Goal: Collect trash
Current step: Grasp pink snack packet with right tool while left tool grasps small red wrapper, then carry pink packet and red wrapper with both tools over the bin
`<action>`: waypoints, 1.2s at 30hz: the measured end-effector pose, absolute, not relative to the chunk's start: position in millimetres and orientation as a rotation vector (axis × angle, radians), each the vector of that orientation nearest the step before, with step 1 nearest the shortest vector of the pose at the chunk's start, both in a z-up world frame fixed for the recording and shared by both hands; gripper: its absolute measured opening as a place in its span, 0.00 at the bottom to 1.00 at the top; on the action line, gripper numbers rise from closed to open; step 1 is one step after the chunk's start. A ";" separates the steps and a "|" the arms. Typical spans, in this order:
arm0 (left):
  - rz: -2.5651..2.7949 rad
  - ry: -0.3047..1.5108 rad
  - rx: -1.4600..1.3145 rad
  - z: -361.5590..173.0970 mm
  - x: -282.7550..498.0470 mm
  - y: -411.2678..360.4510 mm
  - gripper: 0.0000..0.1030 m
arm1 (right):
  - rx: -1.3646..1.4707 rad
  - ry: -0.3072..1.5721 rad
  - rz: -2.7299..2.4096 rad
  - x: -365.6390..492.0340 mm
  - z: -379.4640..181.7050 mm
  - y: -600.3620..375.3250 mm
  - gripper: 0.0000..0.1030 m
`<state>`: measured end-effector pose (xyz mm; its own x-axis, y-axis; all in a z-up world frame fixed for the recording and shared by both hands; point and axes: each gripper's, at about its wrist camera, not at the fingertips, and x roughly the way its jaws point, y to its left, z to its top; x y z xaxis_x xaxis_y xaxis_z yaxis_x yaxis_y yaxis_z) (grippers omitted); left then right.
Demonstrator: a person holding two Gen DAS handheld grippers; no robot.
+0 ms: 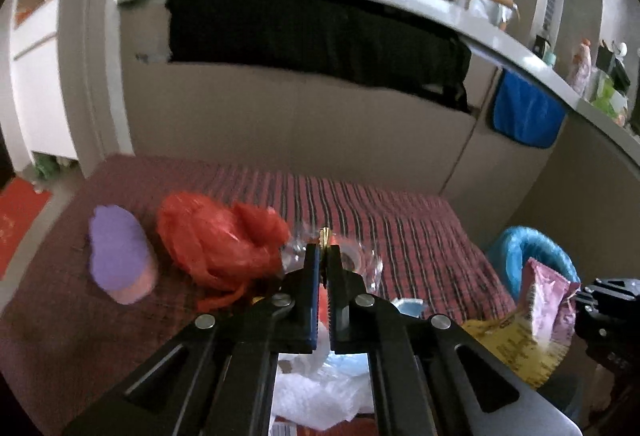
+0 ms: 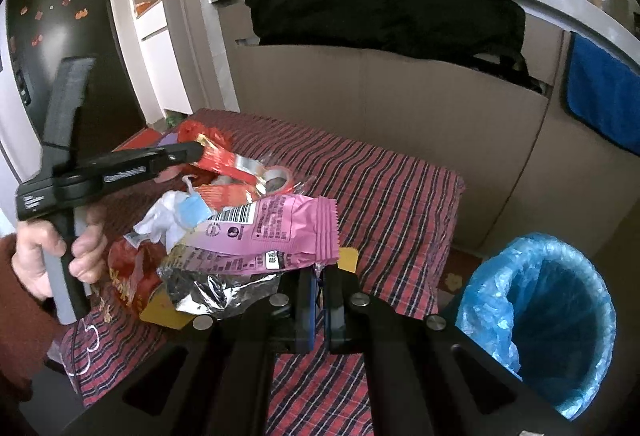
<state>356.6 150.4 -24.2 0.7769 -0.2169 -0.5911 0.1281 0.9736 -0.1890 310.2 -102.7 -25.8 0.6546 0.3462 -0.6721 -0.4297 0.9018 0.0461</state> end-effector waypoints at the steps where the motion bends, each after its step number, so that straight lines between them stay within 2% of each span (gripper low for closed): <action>1: -0.170 0.635 -0.137 -17.6 351.2 150.8 0.03 | -0.115 0.730 0.441 309.8 -24.0 -103.3 0.02; 9: -0.084 0.532 -0.117 17.4 317.9 147.7 0.03 | -0.093 0.673 0.438 300.6 -4.0 -107.0 0.02; 19: -0.096 0.499 -0.122 43.6 293.4 130.1 0.03 | -0.095 0.601 0.415 285.0 20.4 -122.3 0.02; 28: -0.164 0.477 -0.093 61.6 276.9 79.4 0.03 | -0.061 0.565 0.359 274.8 35.1 -161.6 0.02; 36: -0.284 0.454 -0.066 72.5 264.7 4.7 0.03 | -0.027 0.530 0.256 260.0 42.6 -225.5 0.02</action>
<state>264.7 4.7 72.5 0.8599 -0.2850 -0.4235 0.2559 0.9585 -0.1255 260.0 -225.5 42.6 0.8316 0.2347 -0.5034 -0.2484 0.9678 0.0408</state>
